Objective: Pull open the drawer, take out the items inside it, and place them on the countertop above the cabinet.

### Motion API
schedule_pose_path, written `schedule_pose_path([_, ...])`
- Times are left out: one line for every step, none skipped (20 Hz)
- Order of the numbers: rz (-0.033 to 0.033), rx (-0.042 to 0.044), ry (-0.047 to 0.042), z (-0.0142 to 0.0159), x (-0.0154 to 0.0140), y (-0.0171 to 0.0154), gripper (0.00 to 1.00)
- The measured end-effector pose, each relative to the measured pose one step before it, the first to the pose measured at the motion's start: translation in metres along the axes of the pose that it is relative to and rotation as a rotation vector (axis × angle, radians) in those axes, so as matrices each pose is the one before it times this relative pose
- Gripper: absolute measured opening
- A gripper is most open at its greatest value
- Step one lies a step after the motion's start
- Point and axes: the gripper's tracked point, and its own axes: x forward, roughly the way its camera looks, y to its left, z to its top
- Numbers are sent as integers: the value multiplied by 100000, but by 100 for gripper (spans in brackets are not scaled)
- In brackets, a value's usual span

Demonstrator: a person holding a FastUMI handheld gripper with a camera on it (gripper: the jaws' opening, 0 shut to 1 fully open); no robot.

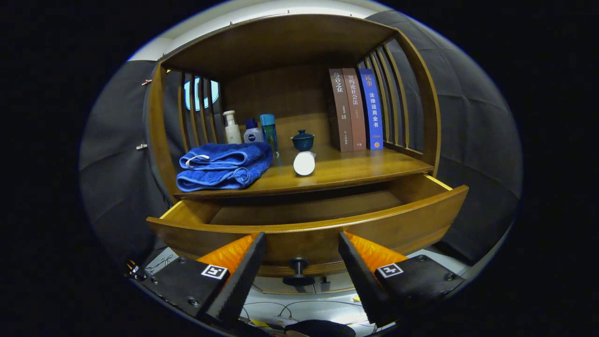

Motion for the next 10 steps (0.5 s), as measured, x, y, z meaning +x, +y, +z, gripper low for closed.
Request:
schedule_pose_path([-47, 133, -57, 240, 722, -9, 100])
schedule_pose_path([-32, 127, -342, 231, 718, 51, 99])
schedule_pose_path([-17, 110, -65, 181, 724, 29, 100])
schedule_pose_path([-27, 135, -119, 226, 645, 37, 100])
schedule_pose_path([-20, 111, -68, 203, 657, 14, 100])
schedule_pose_path([26, 74, -37, 156, 638, -14, 100])
schedule_pose_path([64, 111, 63, 205, 493, 16, 100])
schedule_pose_path([81, 39, -4, 93, 454, 10, 100])
schedule_pose_path([10, -31, -102, 136, 382, 8, 100])
schedule_pose_path([-59, -132, -218, 139, 378, 25, 100])
